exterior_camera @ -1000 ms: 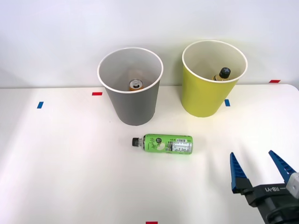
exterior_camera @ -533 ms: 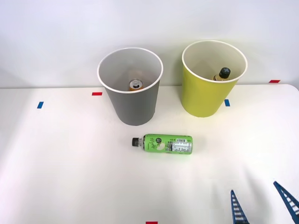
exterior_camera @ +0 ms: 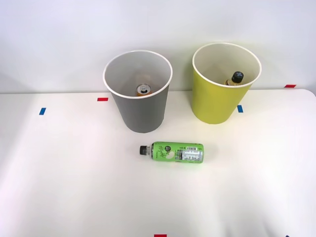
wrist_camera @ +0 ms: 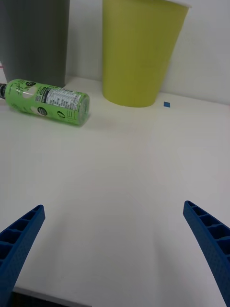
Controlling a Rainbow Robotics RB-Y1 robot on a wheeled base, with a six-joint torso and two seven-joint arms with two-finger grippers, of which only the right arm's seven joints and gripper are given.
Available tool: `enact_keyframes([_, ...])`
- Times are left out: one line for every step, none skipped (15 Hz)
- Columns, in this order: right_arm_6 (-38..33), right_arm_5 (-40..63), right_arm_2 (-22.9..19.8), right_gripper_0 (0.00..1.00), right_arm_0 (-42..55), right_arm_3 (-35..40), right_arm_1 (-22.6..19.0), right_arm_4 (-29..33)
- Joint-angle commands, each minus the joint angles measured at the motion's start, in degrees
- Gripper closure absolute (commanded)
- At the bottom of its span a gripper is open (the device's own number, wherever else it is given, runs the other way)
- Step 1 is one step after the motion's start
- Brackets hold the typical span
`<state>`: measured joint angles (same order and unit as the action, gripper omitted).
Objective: Put cans in the gray bin, plastic bottles in the light green bin
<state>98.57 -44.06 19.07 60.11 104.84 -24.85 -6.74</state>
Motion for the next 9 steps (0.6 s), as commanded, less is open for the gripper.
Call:
enact_keyframes([-0.13,-4.89,2.20,0.00,0.36,-2.44,-0.63,-0.11])
enact_keyframes([-0.13,-6.74,2.73,0.00,0.45,-2.97,-0.81,-0.11])
enact_keyframes([-0.22,-7.97,2.99,0.00,0.45,-3.50,-0.81,-0.20])
enact_keyframes([-0.13,-8.85,3.17,0.00,0.45,-3.76,-0.72,-0.37])
enact_keyframes([-0.22,-9.29,3.17,0.00,0.45,-3.94,-0.72,-0.55])
enact_keyframes([-0.30,-9.29,3.17,0.00,0.45,-3.94,-0.72,-0.73])
enact_keyframes([-0.39,-9.29,3.17,0.00,0.45,-3.94,-0.63,-0.81])
enact_keyframes([-0.30,-9.29,3.17,0.00,0.45,-3.94,-0.63,-0.81])
enact_keyframes([-0.30,-9.29,3.17,0.00,0.45,-3.94,-0.63,-0.81])
